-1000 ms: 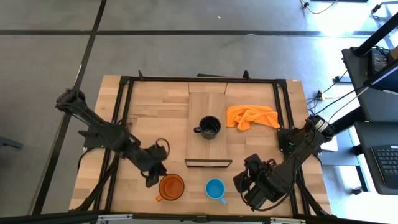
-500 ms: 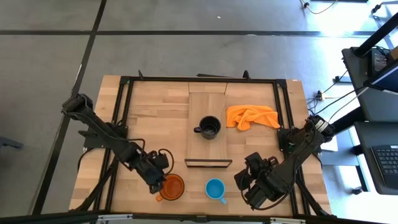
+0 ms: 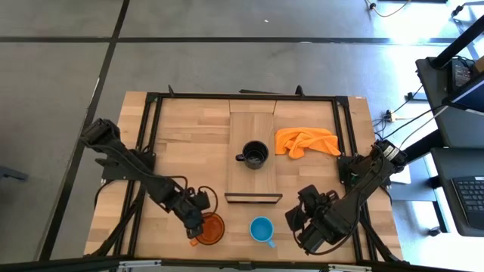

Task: Stack small to large cups/mugs on shelf
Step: Put the orange mug on the shelf

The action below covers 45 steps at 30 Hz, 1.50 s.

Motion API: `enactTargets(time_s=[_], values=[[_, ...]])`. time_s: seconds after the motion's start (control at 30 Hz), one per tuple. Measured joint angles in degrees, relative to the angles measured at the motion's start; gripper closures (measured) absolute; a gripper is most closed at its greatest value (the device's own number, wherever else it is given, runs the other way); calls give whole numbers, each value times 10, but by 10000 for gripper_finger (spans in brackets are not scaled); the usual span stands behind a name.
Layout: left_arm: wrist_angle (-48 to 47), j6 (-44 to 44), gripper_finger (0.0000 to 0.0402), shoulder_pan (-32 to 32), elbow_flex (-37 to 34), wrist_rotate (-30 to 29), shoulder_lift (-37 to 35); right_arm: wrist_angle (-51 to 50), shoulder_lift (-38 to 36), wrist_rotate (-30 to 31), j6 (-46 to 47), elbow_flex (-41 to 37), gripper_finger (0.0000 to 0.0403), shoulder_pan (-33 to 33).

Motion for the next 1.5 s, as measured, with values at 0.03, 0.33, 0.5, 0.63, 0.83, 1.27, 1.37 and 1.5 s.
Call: enactTargets(time_s=[0.03, 0.33, 0.5, 0.63, 0.83, 1.27, 1.37, 1.5], values=[[1, 7, 286, 0, 0, -1, 1, 3, 0, -1, 2, 0, 141, 0], [-10, 74, 385, 22, 2, 10, 1, 27, 0, 0, 17, 0, 141, 0], [-32, 121, 387, 58, -1, 37, -15, 27, 0, 0, 28, 0, 141, 0], [-106, 149, 388, 85, 8, 36, -64, 29, 0, 0, 34, 0, 141, 0], [-258, 199, 388, 135, 59, 29, -151, 29, 0, -20, 31, 0, 141, -1], [-436, 504, 388, 451, 249, -51, -151, 59, 0, -64, 81, 1, 141, -3], [-423, 572, 388, 525, 286, -40, -131, 111, 3, -56, 96, 1, 148, -3], [-403, 641, 388, 593, 316, 0, -104, 159, 24, -46, 112, 1, 178, -3]])
